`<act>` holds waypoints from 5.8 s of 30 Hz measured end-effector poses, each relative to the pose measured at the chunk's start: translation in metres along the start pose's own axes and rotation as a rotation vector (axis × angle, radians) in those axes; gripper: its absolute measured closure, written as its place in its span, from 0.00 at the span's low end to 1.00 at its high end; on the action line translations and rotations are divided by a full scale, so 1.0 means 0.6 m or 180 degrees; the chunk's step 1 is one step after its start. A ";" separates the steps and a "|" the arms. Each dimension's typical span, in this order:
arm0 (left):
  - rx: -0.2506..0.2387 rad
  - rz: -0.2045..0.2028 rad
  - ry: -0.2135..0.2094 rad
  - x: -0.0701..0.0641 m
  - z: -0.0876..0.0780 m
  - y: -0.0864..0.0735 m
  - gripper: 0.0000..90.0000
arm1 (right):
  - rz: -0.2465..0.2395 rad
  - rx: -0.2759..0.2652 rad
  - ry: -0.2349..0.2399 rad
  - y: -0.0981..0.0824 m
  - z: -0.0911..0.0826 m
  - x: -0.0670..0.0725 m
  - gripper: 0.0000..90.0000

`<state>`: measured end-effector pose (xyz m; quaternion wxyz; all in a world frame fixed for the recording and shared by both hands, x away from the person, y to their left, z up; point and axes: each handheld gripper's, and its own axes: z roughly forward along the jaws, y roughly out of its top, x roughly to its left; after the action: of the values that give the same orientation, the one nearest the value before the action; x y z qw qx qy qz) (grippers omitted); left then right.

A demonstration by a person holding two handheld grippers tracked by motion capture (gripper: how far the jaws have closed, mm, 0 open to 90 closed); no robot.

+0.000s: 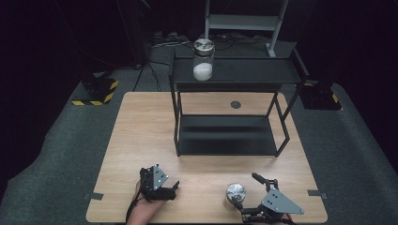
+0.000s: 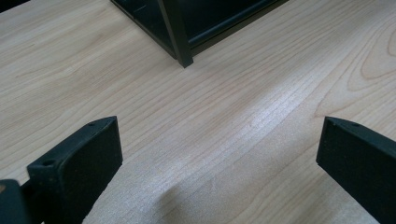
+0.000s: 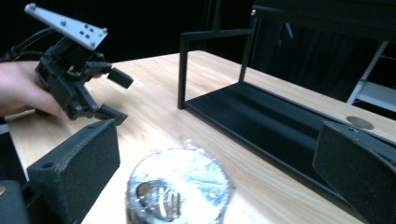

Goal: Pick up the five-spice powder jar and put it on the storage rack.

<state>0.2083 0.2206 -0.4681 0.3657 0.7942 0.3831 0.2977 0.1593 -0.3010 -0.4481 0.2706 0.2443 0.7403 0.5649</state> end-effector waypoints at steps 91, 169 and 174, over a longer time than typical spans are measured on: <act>-0.0035 -0.0038 -0.0082 0.011 0.001 -0.002 0.01 | 0.0527 -0.0231 -0.0514 -0.067 -0.023 -0.040 0.38; -0.0092 -0.0062 -0.0176 0.021 0.000 -0.008 0.01 | 0.0264 -0.0750 -0.0821 0.139 0.042 -0.108 0.38; -0.0094 -0.0067 -0.0183 0.022 0.000 -0.008 0.01 | 0.0242 -0.0806 -0.0834 0.152 0.045 -0.109 0.38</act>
<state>0.2133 0.2335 -0.4693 0.3913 0.7929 0.3763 0.2766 0.2305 -0.3035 -0.3573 0.3718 0.3075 0.6119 0.6267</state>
